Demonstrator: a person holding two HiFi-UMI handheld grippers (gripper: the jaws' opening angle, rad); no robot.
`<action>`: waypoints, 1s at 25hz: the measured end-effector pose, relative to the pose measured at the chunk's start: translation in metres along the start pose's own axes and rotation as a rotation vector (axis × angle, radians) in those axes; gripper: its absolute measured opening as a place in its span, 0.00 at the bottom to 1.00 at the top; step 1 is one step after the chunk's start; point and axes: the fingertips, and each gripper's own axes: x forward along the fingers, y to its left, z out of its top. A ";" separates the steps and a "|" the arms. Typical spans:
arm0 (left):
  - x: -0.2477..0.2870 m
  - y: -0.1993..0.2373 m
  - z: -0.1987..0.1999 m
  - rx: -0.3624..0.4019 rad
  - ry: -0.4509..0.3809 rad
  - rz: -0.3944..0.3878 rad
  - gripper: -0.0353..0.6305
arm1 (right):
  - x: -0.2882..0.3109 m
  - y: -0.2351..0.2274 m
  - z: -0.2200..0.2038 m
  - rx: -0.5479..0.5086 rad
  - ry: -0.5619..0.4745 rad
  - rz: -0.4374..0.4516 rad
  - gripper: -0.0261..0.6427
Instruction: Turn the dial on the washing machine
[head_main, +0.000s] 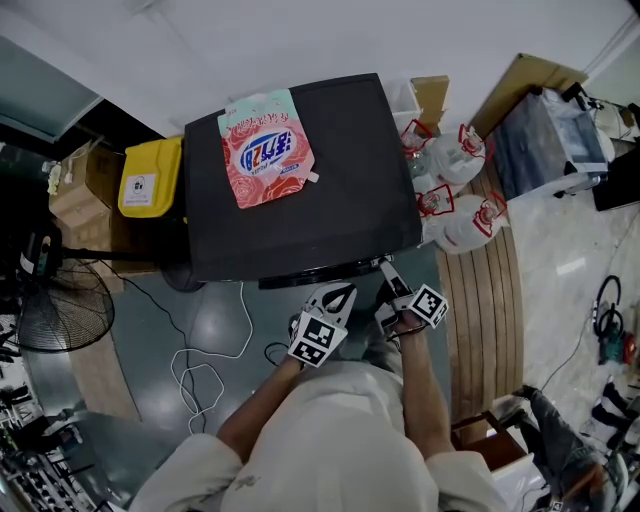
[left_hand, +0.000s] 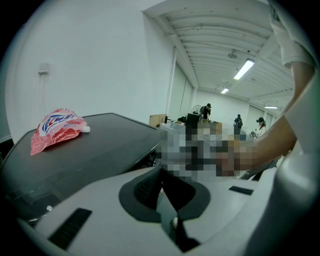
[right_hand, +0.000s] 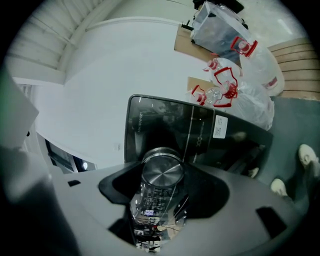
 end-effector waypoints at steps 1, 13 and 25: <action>0.000 0.000 0.000 0.001 -0.001 0.000 0.07 | -0.001 -0.001 0.000 0.010 -0.004 -0.003 0.44; -0.003 -0.001 0.000 -0.001 -0.010 0.002 0.07 | 0.001 -0.001 0.001 0.026 -0.020 -0.008 0.47; -0.005 0.000 -0.001 0.000 -0.013 0.005 0.07 | -0.004 -0.001 0.010 -0.381 0.033 -0.184 0.59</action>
